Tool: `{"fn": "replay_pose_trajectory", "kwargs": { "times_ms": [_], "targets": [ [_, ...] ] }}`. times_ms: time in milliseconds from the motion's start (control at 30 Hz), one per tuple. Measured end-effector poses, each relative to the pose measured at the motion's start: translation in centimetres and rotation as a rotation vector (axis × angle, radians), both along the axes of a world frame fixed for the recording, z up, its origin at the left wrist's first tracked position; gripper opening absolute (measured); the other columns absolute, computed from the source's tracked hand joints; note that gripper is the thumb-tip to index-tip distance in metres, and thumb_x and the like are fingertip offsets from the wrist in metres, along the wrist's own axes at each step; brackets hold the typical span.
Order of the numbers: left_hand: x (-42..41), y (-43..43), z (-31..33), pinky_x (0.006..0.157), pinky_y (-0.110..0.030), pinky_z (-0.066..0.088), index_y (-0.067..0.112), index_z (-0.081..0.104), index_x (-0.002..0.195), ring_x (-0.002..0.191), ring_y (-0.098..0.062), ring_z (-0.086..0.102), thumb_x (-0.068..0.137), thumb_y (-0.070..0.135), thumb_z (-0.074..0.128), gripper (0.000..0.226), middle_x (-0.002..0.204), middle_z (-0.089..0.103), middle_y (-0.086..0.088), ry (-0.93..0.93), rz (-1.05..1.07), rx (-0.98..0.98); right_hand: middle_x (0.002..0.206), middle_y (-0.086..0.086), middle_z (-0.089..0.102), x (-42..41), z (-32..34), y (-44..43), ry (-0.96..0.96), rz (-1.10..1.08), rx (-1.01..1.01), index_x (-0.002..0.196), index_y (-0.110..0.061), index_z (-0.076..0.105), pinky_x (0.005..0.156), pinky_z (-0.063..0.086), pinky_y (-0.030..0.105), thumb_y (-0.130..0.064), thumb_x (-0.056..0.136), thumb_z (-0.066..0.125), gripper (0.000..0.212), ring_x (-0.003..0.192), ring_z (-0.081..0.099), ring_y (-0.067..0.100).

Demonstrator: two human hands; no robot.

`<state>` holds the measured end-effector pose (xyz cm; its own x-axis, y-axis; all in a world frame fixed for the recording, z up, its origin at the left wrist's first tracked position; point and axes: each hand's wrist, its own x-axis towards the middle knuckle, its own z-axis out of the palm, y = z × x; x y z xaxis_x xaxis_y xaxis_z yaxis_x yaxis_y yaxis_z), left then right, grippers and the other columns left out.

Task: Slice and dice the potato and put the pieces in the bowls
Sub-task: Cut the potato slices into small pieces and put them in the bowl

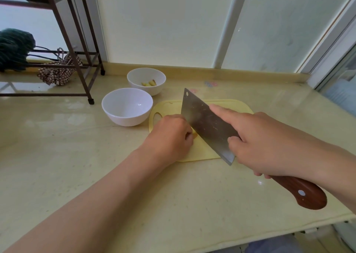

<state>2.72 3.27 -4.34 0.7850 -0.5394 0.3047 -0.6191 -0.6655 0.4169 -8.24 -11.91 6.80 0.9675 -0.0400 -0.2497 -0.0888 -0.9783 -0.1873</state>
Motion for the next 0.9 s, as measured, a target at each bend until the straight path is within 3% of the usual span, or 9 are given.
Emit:
{"fn": "replay_pose_trajectory", "kwargs": {
  "times_ms": [200,300,367,433,533,733,900],
  "targets": [
    [0.2,-0.1,-0.6,0.076,-0.042,0.048,0.014,0.071,0.074,0.081,-0.02,0.06,0.087,0.02,0.054,0.023,0.086,0.065,0.0,-0.017,0.0,-0.028,0.081,0.002,0.055,0.4,0.0,0.0,0.017,0.061,-0.037,0.161,-0.054,0.0,0.054,0.062,0.038,-0.015,0.103,0.037,0.079,0.054,0.067,0.02],
    [0.3,0.0,-0.7,0.076,-0.042,0.049,0.015,0.073,0.075,0.082,-0.021,0.061,0.087,0.021,0.057,0.021,0.085,0.067,-0.001,-0.014,-0.014,-0.056,0.08,0.001,0.057,1.5,-1.1,0.9,0.0,0.091,-0.054,0.164,-0.044,-0.004,0.052,0.054,0.031,-0.013,0.103,0.04,0.08,0.057,0.058,0.013],
    [0.2,0.1,-0.5,0.075,-0.042,0.049,0.015,0.075,0.077,0.083,-0.021,0.062,0.087,0.02,0.06,0.019,0.086,0.068,-0.002,-0.011,-0.03,-0.068,0.078,0.002,0.058,2.6,-2.0,1.6,-0.029,0.083,-0.032,0.165,-0.04,-0.004,0.054,0.055,0.035,-0.011,0.102,0.041,0.082,0.057,0.058,0.014],
    [0.1,0.4,-0.4,0.074,-0.042,0.049,0.013,0.075,0.076,0.079,-0.021,0.062,0.086,0.018,0.063,0.016,0.084,0.067,-0.002,-0.022,-0.046,-0.096,0.081,0.005,0.061,4.0,-2.4,1.8,-0.058,0.053,0.022,0.164,-0.041,-0.002,0.052,0.059,0.039,-0.008,0.1,0.041,0.084,0.055,0.062,0.019],
    [-0.2,0.8,-0.3,0.07,-0.041,0.048,0.01,0.073,0.072,0.069,-0.02,0.058,0.084,0.019,0.069,0.016,0.078,0.065,-0.002,-0.056,-0.053,-0.111,0.087,0.004,0.061,5.2,-2.4,1.6,-0.093,0.014,0.129,0.163,-0.046,0.005,0.041,0.053,0.029,-0.004,0.095,0.04,0.087,0.048,0.066,0.02],
    [0.1,1.6,-0.4,0.075,-0.039,0.049,0.013,0.075,0.074,0.075,-0.019,0.06,0.083,0.018,0.065,0.014,0.081,0.067,0.001,-0.083,-0.089,-0.076,0.089,0.0,0.06,3.7,-1.3,0.7,-0.125,-0.022,0.185,0.162,-0.05,0.014,0.049,0.062,0.042,-0.007,0.097,0.04,0.082,0.051,0.07,0.022],
    [0.4,1.8,-0.5,0.072,-0.035,0.049,0.012,0.074,0.073,0.075,-0.02,0.06,0.081,0.014,0.064,0.013,0.082,0.066,0.0,-0.075,-0.096,-0.063,0.087,-0.009,0.054,2.8,-1.1,0.2,-0.108,-0.028,0.243,0.159,-0.057,0.012,0.048,0.062,0.043,-0.008,0.099,0.04,0.082,0.047,0.066,0.02]
  ]
}}
